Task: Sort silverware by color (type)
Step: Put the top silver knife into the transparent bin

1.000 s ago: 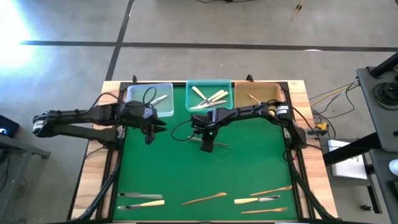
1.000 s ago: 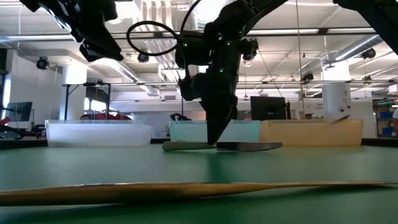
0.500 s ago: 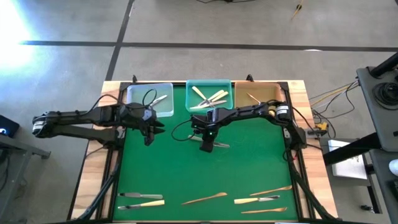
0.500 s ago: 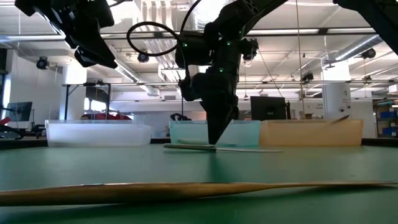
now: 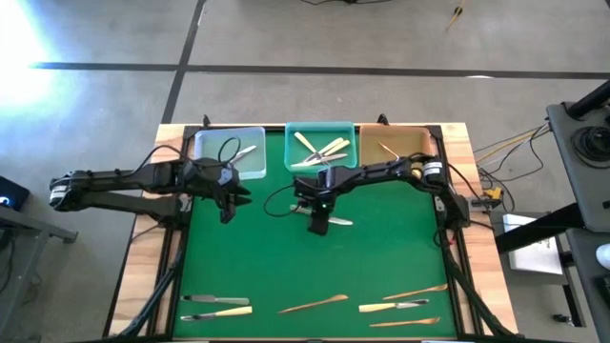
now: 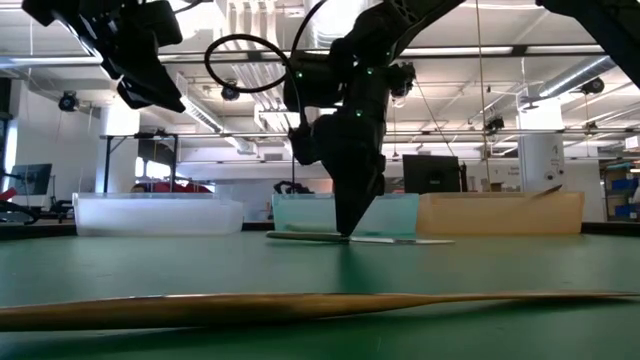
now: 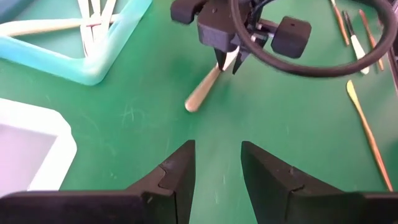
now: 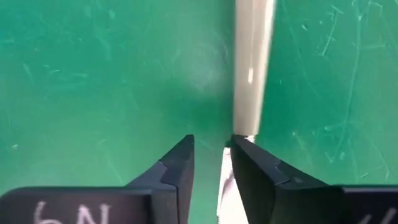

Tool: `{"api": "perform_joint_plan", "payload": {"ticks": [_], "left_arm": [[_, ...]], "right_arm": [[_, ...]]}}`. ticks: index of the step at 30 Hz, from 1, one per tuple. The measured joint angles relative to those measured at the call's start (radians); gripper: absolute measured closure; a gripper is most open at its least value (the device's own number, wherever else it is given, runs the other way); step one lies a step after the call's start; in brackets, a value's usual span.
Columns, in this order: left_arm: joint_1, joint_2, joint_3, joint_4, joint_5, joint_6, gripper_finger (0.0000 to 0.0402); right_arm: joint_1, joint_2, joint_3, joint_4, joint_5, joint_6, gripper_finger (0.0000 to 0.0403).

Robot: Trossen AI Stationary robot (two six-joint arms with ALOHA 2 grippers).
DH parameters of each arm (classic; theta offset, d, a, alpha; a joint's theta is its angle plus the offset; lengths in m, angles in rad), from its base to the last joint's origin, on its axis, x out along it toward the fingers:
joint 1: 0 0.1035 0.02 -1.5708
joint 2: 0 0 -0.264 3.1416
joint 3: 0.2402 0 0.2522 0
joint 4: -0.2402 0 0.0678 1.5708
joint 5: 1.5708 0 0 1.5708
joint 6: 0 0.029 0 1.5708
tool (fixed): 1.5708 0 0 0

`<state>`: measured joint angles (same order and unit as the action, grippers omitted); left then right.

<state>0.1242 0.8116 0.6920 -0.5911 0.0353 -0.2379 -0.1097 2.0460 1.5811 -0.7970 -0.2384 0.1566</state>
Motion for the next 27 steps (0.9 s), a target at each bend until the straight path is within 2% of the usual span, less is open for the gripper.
{"api": "perform_joint_plan", "payload": {"ticks": [4, 7, 16, 27], "left_arm": [[0.000, 0.000, -0.001, -0.003, 0.000, 0.000, 0.0290], [0.000, 0.002, -0.001, -0.002, -0.001, -0.001, 0.0290], [0.000, 0.002, -0.001, 0.001, -0.028, -0.008, 0.0290], [-0.001, 0.005, -0.001, 0.001, -0.052, -0.024, 0.0290]], "right_arm": [[0.000, -0.001, -0.046, 0.055, 0.031, 0.017, 0.0295], [0.001, -0.006, -0.084, 0.105, 0.044, 0.035, 0.0305], [0.001, -0.006, -0.177, 0.204, 0.082, 0.059, 0.0389], [0.000, -0.003, -0.216, 0.238, 0.074, 0.122, 0.0394]]}}
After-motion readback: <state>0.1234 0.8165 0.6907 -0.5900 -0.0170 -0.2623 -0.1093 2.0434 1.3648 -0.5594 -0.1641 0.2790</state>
